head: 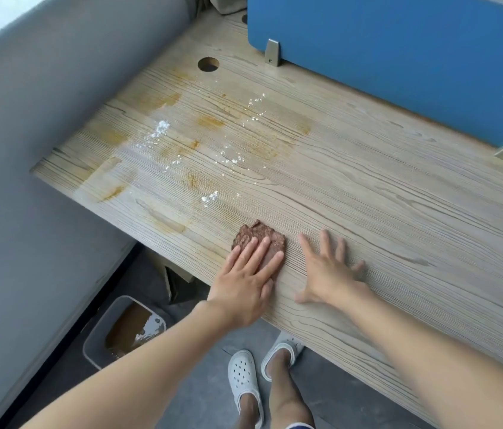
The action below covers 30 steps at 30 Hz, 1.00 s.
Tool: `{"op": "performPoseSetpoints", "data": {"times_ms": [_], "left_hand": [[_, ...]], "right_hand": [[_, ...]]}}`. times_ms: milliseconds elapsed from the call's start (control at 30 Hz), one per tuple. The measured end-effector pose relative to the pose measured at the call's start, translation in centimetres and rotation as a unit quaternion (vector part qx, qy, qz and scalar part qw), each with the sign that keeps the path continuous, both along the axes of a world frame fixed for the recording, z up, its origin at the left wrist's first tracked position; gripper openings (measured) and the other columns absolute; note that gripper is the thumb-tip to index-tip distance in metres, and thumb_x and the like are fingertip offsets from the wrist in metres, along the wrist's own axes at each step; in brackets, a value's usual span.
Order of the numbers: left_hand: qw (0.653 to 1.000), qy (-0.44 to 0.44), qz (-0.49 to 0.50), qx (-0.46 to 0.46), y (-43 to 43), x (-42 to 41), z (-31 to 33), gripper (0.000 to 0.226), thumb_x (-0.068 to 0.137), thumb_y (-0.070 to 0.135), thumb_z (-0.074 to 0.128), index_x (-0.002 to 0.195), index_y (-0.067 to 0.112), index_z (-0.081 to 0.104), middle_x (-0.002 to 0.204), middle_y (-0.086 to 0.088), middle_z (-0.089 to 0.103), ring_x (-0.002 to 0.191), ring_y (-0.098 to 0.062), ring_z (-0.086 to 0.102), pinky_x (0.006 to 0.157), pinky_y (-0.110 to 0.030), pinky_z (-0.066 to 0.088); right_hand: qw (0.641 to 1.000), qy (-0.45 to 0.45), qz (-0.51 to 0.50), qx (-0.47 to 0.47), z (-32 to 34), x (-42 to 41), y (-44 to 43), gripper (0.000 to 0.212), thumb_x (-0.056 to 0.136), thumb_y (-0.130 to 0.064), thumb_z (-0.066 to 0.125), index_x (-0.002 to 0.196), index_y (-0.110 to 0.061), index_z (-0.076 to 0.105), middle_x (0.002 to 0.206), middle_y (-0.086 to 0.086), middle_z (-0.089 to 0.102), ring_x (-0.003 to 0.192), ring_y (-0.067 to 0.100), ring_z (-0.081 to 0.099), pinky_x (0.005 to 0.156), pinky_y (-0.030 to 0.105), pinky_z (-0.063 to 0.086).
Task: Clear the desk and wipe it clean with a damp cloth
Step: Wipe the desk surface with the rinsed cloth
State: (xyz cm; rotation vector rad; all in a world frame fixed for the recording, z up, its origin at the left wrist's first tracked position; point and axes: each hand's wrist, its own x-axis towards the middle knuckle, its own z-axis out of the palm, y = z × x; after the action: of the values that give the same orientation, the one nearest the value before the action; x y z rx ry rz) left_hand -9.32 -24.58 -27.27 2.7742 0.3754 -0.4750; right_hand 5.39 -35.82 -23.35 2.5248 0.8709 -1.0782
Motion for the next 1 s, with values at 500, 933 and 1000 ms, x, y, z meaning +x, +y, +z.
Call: {"op": "performPoseSetpoints", "data": {"times_ms": [500,933,1000], "left_hand": [[1.0,0.002,0.01,-0.005,2.9,-2.4,0.0,0.066,0.088,0.052,-0.014,0.153,0.042,-0.017,0.161,0.011,-0.025,0.148,-0.014,-0.026,0.123,-0.039,-0.012],[0.994,-0.021,0.108,0.016,0.9,-3.7,-0.2,0.066,0.09,0.052,-0.011,0.155,0.04,-0.014,0.164,0.007,-0.02,0.15,-0.017,-0.023,0.122,-0.039,-0.014],[0.994,-0.013,0.107,0.01,-0.3,-4.0,-0.4,0.066,0.091,0.053,-0.01,0.155,0.038,-0.014,0.163,0.005,-0.022,0.149,-0.019,-0.026,0.121,-0.04,-0.016]], "right_hand": [[1.0,-0.012,-0.012,0.004,-0.8,-1.5,0.6,0.131,0.075,-0.045,0.084,0.154,-0.04,-0.02,0.16,0.013,-0.034,0.147,0.046,-0.024,0.105,0.08,0.021],[1.0,-0.019,-0.013,0.001,-1.1,-1.5,0.7,0.132,0.075,-0.044,0.085,0.153,-0.04,-0.021,0.159,0.013,-0.034,0.147,0.046,-0.024,0.105,0.08,0.023],[1.0,-0.021,-0.011,0.0,-1.1,-1.6,0.7,0.132,0.075,-0.044,0.085,0.153,-0.04,-0.021,0.159,0.013,-0.034,0.147,0.046,-0.024,0.105,0.08,0.023]]}}
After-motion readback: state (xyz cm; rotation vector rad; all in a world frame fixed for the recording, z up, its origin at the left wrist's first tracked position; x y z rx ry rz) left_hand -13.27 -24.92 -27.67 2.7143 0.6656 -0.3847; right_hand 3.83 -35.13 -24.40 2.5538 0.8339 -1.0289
